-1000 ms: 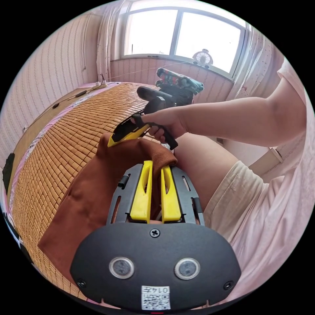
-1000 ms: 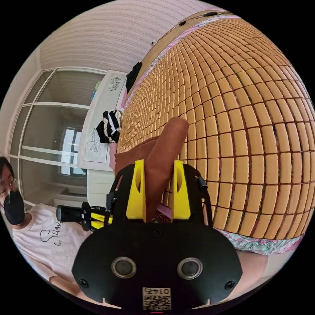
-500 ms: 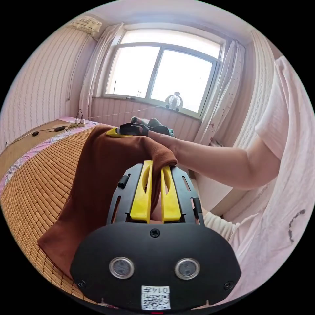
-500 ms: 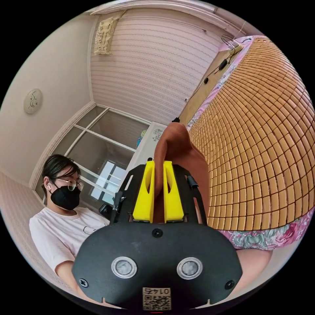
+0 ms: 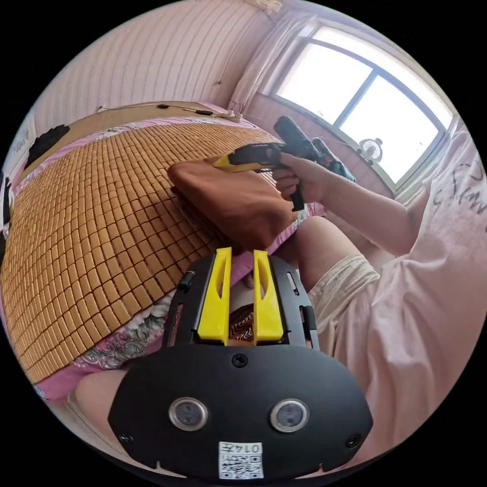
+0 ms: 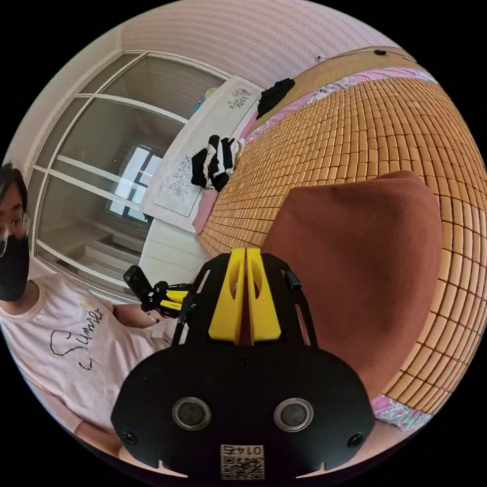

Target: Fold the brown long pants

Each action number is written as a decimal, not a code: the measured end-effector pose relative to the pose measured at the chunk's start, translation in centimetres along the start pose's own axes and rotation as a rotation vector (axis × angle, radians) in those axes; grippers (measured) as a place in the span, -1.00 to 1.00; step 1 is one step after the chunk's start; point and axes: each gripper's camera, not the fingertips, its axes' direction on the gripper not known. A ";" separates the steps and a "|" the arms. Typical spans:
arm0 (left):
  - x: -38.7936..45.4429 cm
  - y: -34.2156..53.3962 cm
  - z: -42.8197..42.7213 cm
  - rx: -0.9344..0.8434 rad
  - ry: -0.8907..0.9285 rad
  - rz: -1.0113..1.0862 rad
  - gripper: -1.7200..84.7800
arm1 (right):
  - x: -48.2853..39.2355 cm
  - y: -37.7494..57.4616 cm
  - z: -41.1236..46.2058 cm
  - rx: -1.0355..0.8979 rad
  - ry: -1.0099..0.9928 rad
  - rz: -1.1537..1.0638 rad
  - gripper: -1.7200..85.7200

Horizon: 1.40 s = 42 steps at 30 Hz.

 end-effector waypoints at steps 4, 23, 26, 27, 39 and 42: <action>-0.4 -3.8 1.4 0.092 0.053 -0.002 -0.81 | -3.9 3.4 0.3 -0.226 0.243 -0.067 -0.97; -11.2 -12.4 11.5 -0.011 0.125 -0.326 -0.59 | 0.3 6.4 -10.2 0.148 0.308 0.015 -0.59; -13.1 -13.6 14.8 -0.101 0.124 -0.345 -0.55 | 3.8 6.6 -10.1 0.097 0.325 0.127 -0.54; -13.6 -14.1 15.8 -0.118 0.153 -0.345 -0.54 | 4.4 6.8 -10.1 0.101 0.300 0.146 -0.54; -17.1 -15.8 21.5 -0.175 0.482 -0.382 -0.68 | 5.7 9.6 -10.5 0.158 0.068 0.293 -0.67; -16.1 -16.1 21.3 -0.172 0.444 -0.345 -0.74 | 0.5 8.5 -11.5 0.116 0.186 0.127 -0.75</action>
